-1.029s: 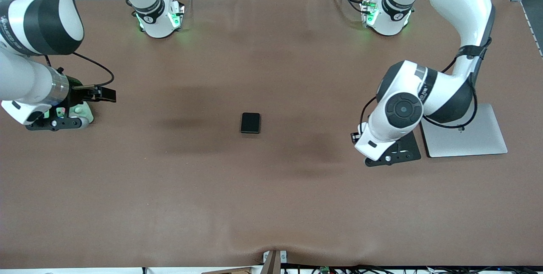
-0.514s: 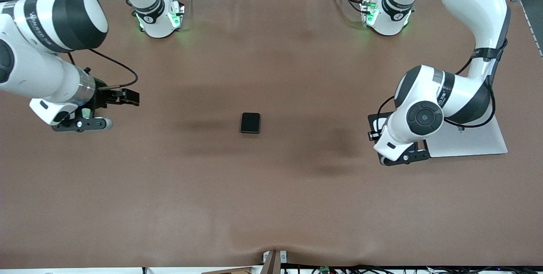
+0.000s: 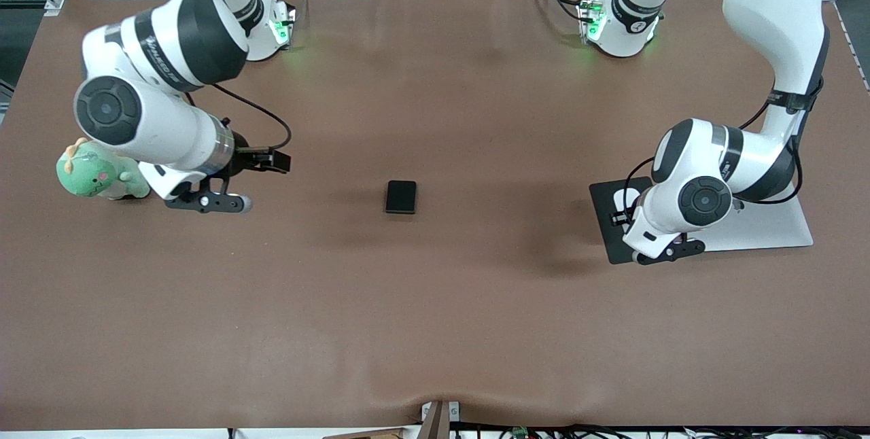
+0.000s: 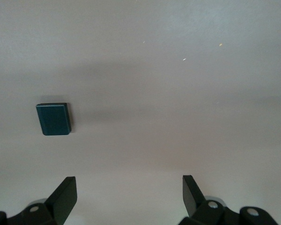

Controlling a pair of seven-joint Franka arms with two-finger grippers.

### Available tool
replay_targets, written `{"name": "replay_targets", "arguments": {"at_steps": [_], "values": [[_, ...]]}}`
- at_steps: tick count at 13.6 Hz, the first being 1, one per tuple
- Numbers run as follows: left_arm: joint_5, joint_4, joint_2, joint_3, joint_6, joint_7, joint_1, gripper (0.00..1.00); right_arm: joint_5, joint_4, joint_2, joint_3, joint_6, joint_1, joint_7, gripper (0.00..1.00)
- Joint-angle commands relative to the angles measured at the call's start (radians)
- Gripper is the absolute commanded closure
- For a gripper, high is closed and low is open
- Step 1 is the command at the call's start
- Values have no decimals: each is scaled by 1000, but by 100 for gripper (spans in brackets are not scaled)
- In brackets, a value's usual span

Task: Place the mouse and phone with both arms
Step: 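Lower the mouse onto the pad while the right gripper reaches the phone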

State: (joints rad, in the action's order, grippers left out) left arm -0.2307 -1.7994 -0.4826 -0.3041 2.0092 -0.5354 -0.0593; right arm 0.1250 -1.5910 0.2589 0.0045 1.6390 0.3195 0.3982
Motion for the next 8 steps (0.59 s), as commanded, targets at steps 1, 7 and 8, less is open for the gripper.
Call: {"name": "replay_targets", "arguments": {"at_steps": [1,7,8], "values": [[-12,-83,10,-12,98,35,-40,100,27,-47,13,-9,86,71,107,0],[-12,-121,-23,-13,201,124,-125,100,65,-61,76,-9,215,161,200,0],[-12,-127,-30,-13,216,150,-140,100,76,-61,86,-9,232,174,218,0]]}}
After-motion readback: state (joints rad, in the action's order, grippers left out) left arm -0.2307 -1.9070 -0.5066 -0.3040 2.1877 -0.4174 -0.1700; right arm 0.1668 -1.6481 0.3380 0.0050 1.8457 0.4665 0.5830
